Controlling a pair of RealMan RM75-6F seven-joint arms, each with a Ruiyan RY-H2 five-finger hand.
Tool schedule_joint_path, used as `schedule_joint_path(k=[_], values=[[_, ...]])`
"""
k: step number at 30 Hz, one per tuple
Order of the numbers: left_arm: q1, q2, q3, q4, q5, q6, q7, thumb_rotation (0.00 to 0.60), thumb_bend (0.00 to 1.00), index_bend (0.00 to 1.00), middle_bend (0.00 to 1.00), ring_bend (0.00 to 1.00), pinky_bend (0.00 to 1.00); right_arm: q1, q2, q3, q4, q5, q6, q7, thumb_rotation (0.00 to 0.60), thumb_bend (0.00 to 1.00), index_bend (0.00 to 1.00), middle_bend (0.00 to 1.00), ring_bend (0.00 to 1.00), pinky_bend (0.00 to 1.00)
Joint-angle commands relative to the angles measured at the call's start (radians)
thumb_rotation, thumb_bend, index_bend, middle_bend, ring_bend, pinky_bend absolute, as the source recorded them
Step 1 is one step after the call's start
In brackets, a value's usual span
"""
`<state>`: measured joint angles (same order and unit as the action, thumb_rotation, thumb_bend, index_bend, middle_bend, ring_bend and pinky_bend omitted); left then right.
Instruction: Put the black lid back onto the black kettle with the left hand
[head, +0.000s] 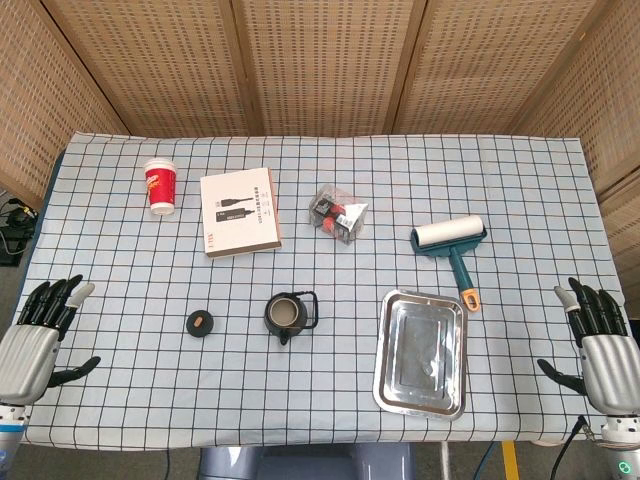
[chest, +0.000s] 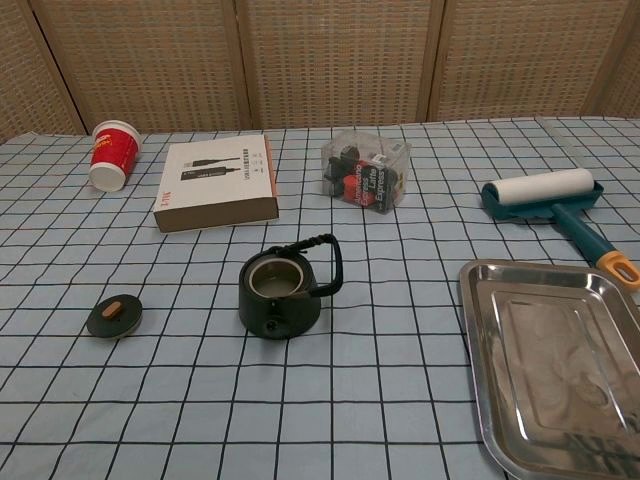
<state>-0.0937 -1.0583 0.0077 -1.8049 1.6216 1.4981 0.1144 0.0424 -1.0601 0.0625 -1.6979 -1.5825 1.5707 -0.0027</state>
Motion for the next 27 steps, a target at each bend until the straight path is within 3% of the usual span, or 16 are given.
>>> schedule_joint_path(k=[1,9,11,14,17,21,27], values=[[-0.002,-0.001,-0.001,0.003,-0.002,-0.003,0.002,0.600,0.04,0.00,0.00,0.00,0.00,0.000,0.000,0.000,0.000,0.000,0.000,0.000,0.600,0.21,0.00,0.00,0.00,0.00],[-0.036,-0.022,-0.001,0.025,-0.018,-0.073,0.021,0.600,0.04,0.00,0.00,0.00,0.01,0.000,0.005,0.006,-0.003,0.014,-0.002,0.014,0.600,0.21,0.00,0.00,0.00,0.00],[-0.064,-0.033,-0.011,0.032,-0.031,-0.116,0.032,0.600,0.04,0.00,0.00,0.01,0.08,0.001,0.006,0.009,0.000,0.016,-0.001,0.021,0.600,0.21,0.00,0.00,0.00,0.00],[-0.126,-0.060,-0.029,0.050,-0.058,-0.212,0.056,0.600,0.04,0.08,0.07,0.13,0.24,0.005,0.005,0.011,0.008,0.023,-0.011,0.032,0.600,0.21,0.00,0.00,0.00,0.00],[-0.204,-0.080,-0.041,0.066,-0.078,-0.339,0.068,0.600,0.04,0.17,0.14,0.21,0.32,0.008,0.002,0.014,0.013,0.030,-0.017,0.033,0.600,0.21,0.00,0.00,0.00,0.00],[-0.313,-0.129,-0.057,0.122,-0.089,-0.497,0.082,0.600,0.06,0.22,0.18,0.25,0.35,0.011,-0.002,0.018,0.019,0.044,-0.026,0.029,0.600,0.21,0.00,0.00,0.00,0.00],[-0.401,-0.206,-0.069,0.182,-0.157,-0.620,0.208,0.600,0.07,0.30,0.23,0.28,0.36,0.016,-0.010,0.021,0.027,0.058,-0.039,0.023,0.600,0.21,0.00,0.00,0.00,0.00]])
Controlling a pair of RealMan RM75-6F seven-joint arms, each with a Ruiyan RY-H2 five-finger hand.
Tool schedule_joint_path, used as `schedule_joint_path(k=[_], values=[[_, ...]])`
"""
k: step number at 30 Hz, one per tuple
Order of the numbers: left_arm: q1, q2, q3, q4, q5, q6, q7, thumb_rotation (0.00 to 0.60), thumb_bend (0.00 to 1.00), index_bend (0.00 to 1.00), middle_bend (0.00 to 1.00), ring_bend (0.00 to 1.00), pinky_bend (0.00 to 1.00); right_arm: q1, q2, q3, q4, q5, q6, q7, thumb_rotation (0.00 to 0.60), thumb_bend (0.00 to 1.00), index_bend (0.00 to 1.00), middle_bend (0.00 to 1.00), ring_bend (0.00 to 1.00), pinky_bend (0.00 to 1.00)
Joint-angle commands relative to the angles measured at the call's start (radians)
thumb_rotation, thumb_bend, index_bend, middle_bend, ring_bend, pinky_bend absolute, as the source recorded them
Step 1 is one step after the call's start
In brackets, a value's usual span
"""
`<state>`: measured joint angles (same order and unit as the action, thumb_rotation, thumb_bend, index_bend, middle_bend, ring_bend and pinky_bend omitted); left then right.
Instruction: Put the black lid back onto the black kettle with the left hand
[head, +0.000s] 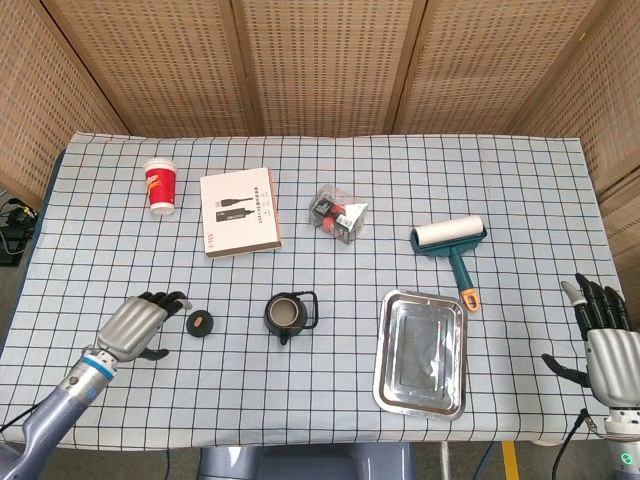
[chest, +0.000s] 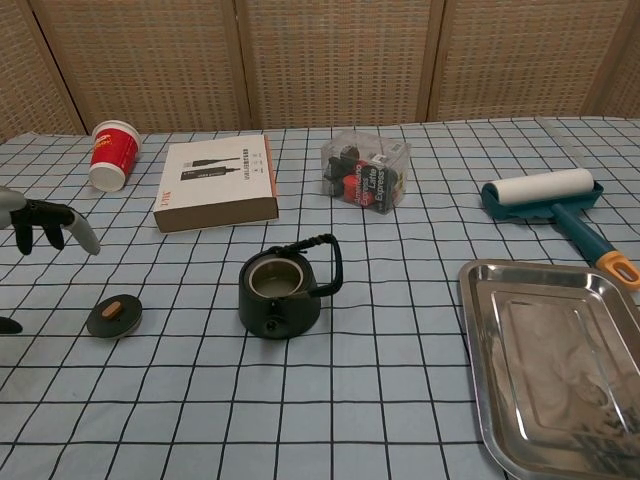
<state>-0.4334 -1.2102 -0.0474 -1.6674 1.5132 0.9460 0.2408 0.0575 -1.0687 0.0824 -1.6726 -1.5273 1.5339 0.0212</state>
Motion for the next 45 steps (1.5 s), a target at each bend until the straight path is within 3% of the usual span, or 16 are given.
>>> schedule_joint_path(k=[1,9,17,28,35,45], values=[[-0.066,-0.061,-0.014,0.048,-0.058,-0.075,0.095,0.600,0.07,0.30,0.23,0.29,0.36,0.002,-0.002,0.001,0.002,0.004,-0.004,-0.001,0.600,0.21,0.00,0.00,0.00,0.00],[-0.110,-0.119,-0.014,0.086,-0.147,-0.111,0.230,0.600,0.09,0.32,0.24,0.29,0.38,0.003,-0.003,0.002,0.007,0.008,-0.007,0.002,0.600,0.21,0.00,0.00,0.00,0.00],[-0.136,-0.174,-0.003,0.133,-0.195,-0.113,0.283,0.600,0.09,0.32,0.24,0.31,0.42,0.003,-0.004,0.002,0.007,0.010,-0.008,0.001,0.600,0.21,0.00,0.00,0.00,0.00],[-0.160,-0.236,0.011,0.191,-0.232,-0.115,0.295,0.600,0.09,0.37,0.29,0.37,0.50,0.003,-0.001,0.006,0.012,0.022,-0.011,0.014,0.600,0.21,0.00,0.00,0.00,0.00],[-0.164,-0.262,0.015,0.214,-0.256,-0.086,0.323,0.600,0.10,0.49,0.40,0.50,0.60,0.004,-0.001,0.007,0.014,0.023,-0.012,0.017,0.600,0.21,0.00,0.00,0.00,0.00],[-0.160,-0.228,0.010,0.181,-0.207,-0.015,0.270,0.600,0.10,0.51,0.43,0.51,0.60,0.002,0.001,0.007,0.010,0.020,-0.007,0.019,0.600,0.21,0.00,0.00,0.00,0.00]])
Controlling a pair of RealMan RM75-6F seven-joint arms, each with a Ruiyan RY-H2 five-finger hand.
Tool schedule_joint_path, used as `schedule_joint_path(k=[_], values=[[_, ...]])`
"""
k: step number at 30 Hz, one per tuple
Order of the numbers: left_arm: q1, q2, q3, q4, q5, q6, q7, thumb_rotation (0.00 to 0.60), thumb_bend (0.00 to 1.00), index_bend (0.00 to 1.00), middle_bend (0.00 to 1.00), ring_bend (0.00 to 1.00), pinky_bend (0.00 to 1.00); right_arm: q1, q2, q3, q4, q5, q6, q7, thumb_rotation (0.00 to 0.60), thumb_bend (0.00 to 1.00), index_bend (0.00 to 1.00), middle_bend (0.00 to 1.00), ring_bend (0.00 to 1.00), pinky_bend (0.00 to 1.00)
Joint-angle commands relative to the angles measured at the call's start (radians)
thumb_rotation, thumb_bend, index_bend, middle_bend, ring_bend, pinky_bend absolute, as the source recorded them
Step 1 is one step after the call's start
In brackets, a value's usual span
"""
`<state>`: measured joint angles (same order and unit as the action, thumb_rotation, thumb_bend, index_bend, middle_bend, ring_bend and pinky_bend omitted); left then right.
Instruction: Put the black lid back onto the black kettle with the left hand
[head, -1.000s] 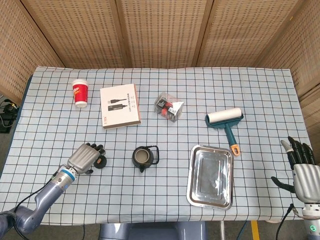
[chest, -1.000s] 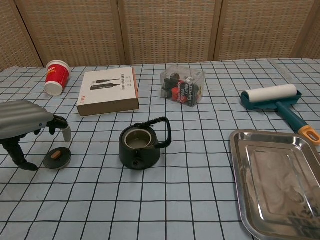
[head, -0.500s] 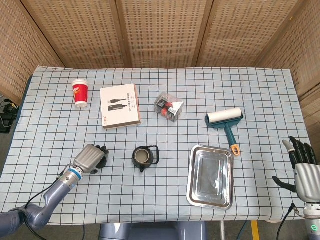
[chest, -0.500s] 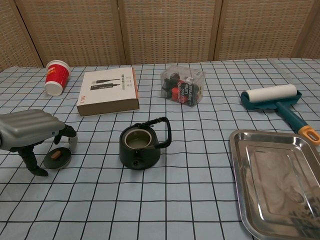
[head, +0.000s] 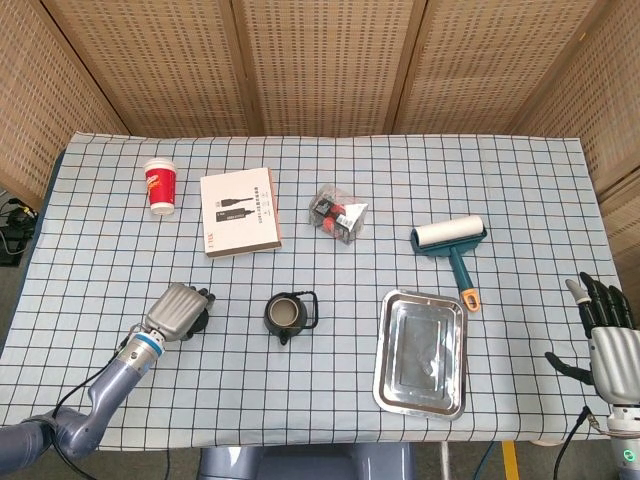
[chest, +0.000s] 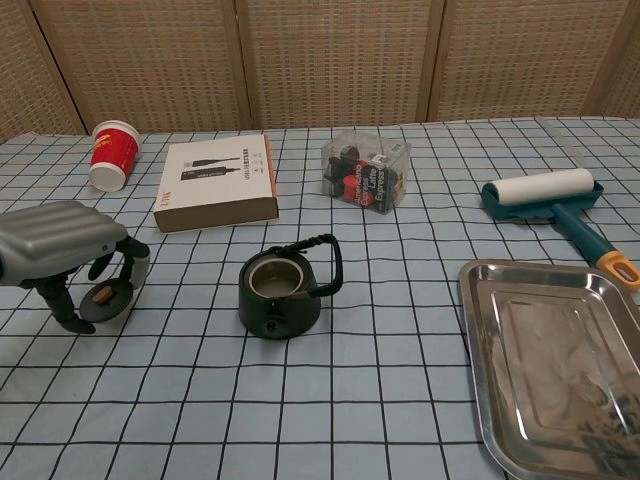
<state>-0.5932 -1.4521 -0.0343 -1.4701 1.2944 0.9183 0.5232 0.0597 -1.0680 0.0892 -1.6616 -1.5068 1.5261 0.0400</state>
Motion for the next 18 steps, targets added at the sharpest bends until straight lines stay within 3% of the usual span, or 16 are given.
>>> schedule_joint_path(k=[1,10,18], values=[[-0.001,0.022,-0.007,-0.029,0.018,0.021,-0.017,0.600,0.10,0.51,0.43,0.51,0.60,-0.001,0.001,0.000,-0.001,0.000,0.001,0.002,0.600,0.21,0.00,0.00,0.00,0.00],[-0.034,0.065,-0.065,-0.187,0.040,0.068,-0.035,0.600,0.10,0.51,0.43,0.51,0.60,-0.003,0.005,0.000,-0.005,-0.002,0.004,0.009,0.600,0.21,0.00,0.00,0.00,0.00],[-0.097,0.017,-0.116,-0.267,-0.066,0.043,0.067,0.600,0.10,0.51,0.43,0.51,0.60,-0.003,0.011,0.004,-0.002,0.005,0.003,0.029,0.600,0.21,0.00,0.00,0.00,0.00]])
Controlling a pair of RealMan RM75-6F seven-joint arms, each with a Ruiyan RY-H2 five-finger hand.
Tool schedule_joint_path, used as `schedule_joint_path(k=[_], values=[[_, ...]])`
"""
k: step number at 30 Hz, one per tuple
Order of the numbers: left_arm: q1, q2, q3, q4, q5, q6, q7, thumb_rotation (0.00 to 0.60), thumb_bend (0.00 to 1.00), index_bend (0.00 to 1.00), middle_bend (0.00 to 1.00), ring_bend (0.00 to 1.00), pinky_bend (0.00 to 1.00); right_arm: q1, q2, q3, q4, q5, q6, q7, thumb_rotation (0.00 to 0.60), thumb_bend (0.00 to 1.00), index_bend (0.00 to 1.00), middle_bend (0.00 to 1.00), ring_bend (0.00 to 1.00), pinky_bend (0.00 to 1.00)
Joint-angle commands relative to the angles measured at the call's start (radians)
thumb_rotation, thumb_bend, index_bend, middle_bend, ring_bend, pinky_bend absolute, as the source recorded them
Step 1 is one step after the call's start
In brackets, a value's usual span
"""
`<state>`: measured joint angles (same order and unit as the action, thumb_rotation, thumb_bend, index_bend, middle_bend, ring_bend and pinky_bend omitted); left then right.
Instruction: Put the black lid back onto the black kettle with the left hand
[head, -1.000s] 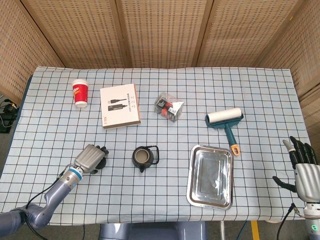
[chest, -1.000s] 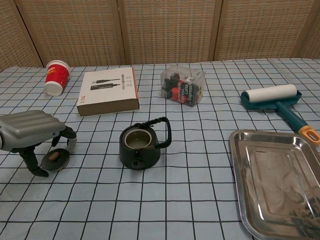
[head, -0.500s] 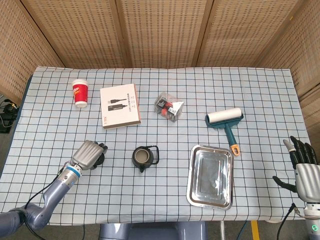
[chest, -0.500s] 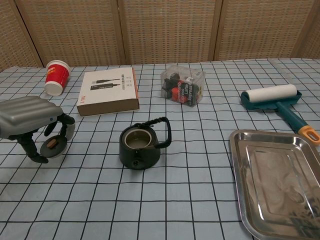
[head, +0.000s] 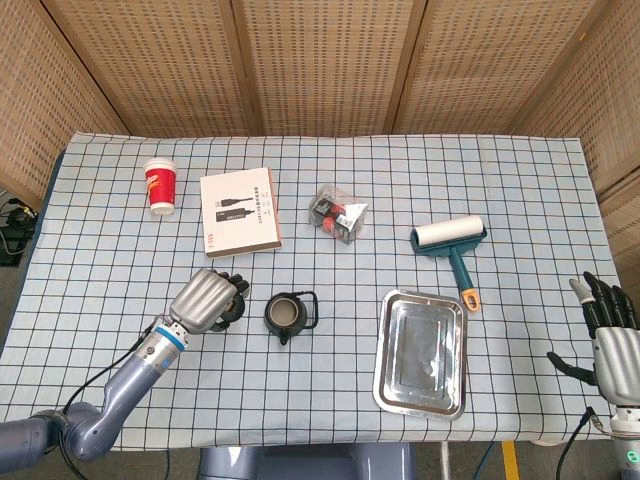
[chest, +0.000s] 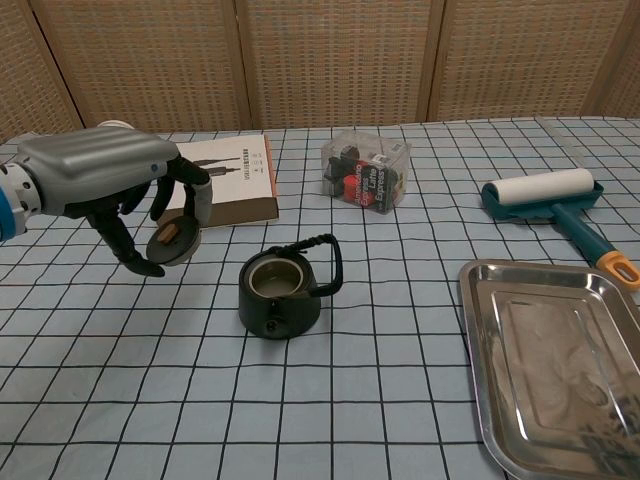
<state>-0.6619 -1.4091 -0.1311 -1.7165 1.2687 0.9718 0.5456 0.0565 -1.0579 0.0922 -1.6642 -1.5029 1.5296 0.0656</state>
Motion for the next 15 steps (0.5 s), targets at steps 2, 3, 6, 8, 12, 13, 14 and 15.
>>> schedule_joint_path(k=[2,3,6,8,12,13,14,15], values=[[-0.050,-0.056,-0.026,-0.010,-0.075,-0.021,0.077,0.600,0.10,0.51,0.43,0.51,0.59,0.000,0.003,0.001,0.001,0.002,-0.002,0.009,0.600,0.21,0.00,0.00,0.00,0.00],[-0.059,-0.070,-0.029,-0.003,-0.094,-0.024,0.091,0.600,0.10,0.51,0.43,0.51,0.58,0.000,0.003,0.002,0.002,0.003,-0.002,0.011,0.600,0.21,0.00,0.00,0.00,0.00],[-0.083,-0.113,-0.038,0.023,-0.146,-0.030,0.120,0.600,0.10,0.51,0.43,0.51,0.58,0.001,0.005,0.005,0.004,0.009,-0.004,0.019,0.600,0.21,0.00,0.00,0.00,0.00],[-0.097,-0.136,-0.043,0.036,-0.174,-0.034,0.124,0.600,0.10,0.51,0.43,0.51,0.58,0.001,0.006,0.007,0.008,0.015,-0.007,0.022,0.600,0.21,0.00,0.00,0.00,0.00],[-0.125,-0.176,-0.054,0.065,-0.204,-0.041,0.131,0.600,0.10,0.51,0.43,0.51,0.58,0.005,0.004,0.010,0.014,0.028,-0.018,0.027,0.600,0.21,0.00,0.00,0.00,0.00],[-0.133,-0.185,-0.057,0.072,-0.211,-0.042,0.134,0.600,0.10,0.51,0.43,0.51,0.58,0.006,0.004,0.011,0.016,0.030,-0.021,0.028,0.600,0.21,0.00,0.00,0.00,0.00],[-0.138,-0.191,-0.058,0.076,-0.215,-0.043,0.136,0.600,0.10,0.51,0.43,0.51,0.58,0.006,0.004,0.012,0.018,0.033,-0.022,0.029,0.600,0.21,0.00,0.00,0.00,0.00],[-0.146,-0.199,-0.059,0.082,-0.222,-0.044,0.142,0.600,0.10,0.51,0.43,0.51,0.58,0.007,0.003,0.013,0.019,0.037,-0.025,0.032,0.600,0.21,0.00,0.00,0.00,0.00]])
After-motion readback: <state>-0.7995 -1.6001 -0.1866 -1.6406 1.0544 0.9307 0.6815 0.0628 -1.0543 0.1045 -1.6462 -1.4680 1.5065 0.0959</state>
